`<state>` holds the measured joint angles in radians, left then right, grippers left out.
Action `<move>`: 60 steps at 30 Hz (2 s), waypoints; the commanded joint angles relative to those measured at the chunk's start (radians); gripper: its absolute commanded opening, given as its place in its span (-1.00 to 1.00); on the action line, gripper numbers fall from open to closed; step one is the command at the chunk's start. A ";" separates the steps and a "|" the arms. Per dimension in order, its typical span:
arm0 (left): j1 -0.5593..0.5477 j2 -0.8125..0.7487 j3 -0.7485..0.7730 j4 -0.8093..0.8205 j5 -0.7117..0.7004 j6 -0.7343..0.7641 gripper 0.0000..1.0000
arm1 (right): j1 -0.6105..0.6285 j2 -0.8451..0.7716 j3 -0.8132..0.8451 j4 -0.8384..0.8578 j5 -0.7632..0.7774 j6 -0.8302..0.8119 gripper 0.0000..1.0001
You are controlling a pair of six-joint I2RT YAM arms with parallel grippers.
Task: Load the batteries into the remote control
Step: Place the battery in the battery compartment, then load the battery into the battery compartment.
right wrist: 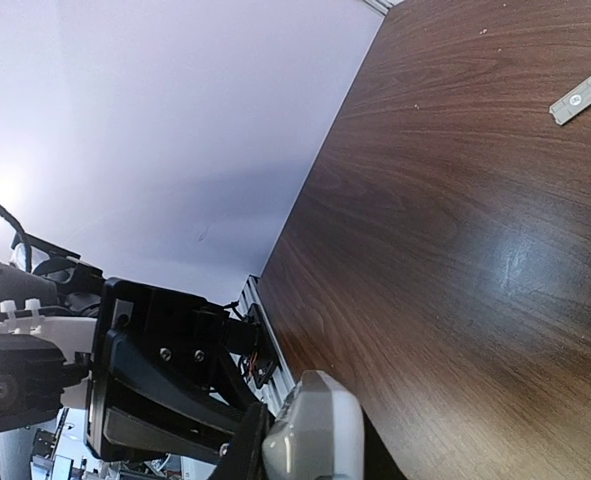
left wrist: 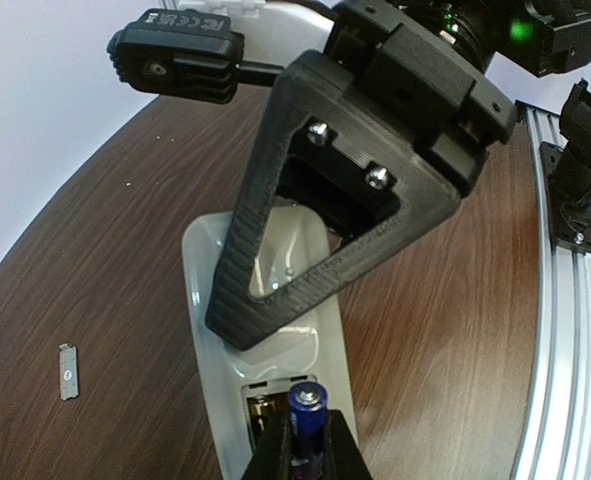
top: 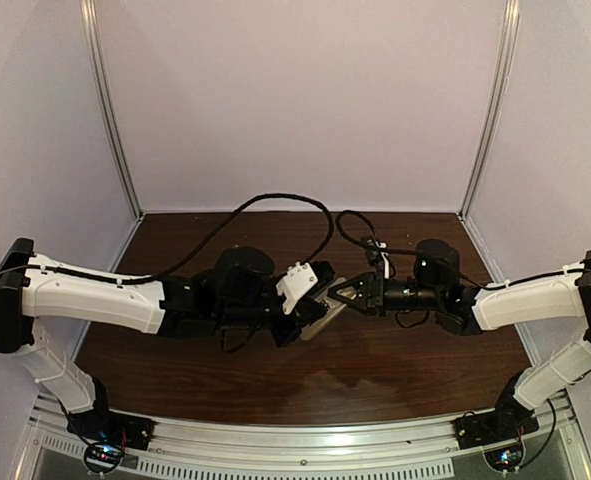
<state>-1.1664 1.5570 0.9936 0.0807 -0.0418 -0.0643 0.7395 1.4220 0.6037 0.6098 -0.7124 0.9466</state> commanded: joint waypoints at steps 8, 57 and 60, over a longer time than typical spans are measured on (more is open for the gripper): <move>-0.002 0.018 0.030 -0.011 -0.041 -0.024 -0.63 | 0.007 0.016 0.008 0.076 -0.021 0.027 -1.00; -0.050 -0.130 -0.039 -0.173 0.261 0.753 -0.55 | 0.097 0.167 0.227 -0.385 -0.312 -0.177 -1.00; -0.050 -0.118 -0.035 -0.182 0.263 0.755 -0.58 | 0.105 0.171 0.239 -0.402 -0.309 -0.190 -1.00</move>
<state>-1.2110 1.4197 0.9283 -0.0864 0.2211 0.6685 0.8303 1.5864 0.8040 0.2298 -1.0100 0.7879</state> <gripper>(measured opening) 0.216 0.213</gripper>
